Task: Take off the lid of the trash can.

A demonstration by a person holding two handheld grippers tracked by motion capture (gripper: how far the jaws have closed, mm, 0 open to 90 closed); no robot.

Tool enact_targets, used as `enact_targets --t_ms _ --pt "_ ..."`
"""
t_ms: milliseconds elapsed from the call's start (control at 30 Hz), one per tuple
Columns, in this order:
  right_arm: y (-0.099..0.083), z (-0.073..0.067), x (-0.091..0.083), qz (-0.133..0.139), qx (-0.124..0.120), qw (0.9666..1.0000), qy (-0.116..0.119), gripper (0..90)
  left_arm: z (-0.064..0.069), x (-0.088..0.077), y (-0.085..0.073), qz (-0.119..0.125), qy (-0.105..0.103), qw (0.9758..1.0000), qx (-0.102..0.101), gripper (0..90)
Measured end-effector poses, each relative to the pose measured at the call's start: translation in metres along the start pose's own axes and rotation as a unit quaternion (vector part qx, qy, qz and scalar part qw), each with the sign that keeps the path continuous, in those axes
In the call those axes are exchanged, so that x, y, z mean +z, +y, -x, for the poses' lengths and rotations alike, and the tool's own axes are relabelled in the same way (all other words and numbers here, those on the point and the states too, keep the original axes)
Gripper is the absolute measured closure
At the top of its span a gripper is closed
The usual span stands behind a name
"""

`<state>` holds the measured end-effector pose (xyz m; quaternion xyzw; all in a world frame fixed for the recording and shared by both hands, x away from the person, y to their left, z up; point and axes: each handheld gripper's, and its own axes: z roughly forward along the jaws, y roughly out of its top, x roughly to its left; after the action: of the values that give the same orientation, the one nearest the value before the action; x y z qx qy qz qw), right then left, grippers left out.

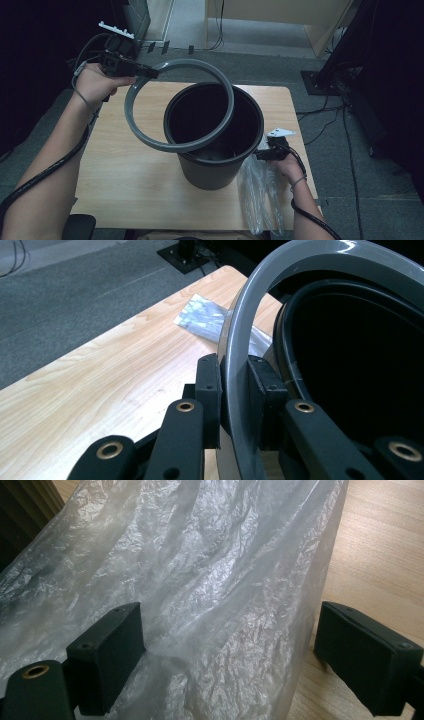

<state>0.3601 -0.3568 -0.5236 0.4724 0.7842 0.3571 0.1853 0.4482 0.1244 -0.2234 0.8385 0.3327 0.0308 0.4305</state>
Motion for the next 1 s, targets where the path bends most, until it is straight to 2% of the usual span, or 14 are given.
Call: enact_targets --t_ms 267,667,1000 --pt "0.000 0.000 0.000 0.000 -0.003 1.0000 -0.001 12.0 -0.004 -0.014 -0.002 0.005 0.010 0.9999 0.000 77.1" --pt "0.000 0.001 0.000 0.001 0.003 1.0000 0.003 12.1 -0.015 -0.024 -0.015 0.006 0.021 0.9996 -0.016 77.2" --pt "0.000 0.000 0.000 0.000 -0.002 1.0000 -0.002 12.0 -0.022 -0.033 -0.026 0.006 0.030 0.9992 -0.027 77.2"
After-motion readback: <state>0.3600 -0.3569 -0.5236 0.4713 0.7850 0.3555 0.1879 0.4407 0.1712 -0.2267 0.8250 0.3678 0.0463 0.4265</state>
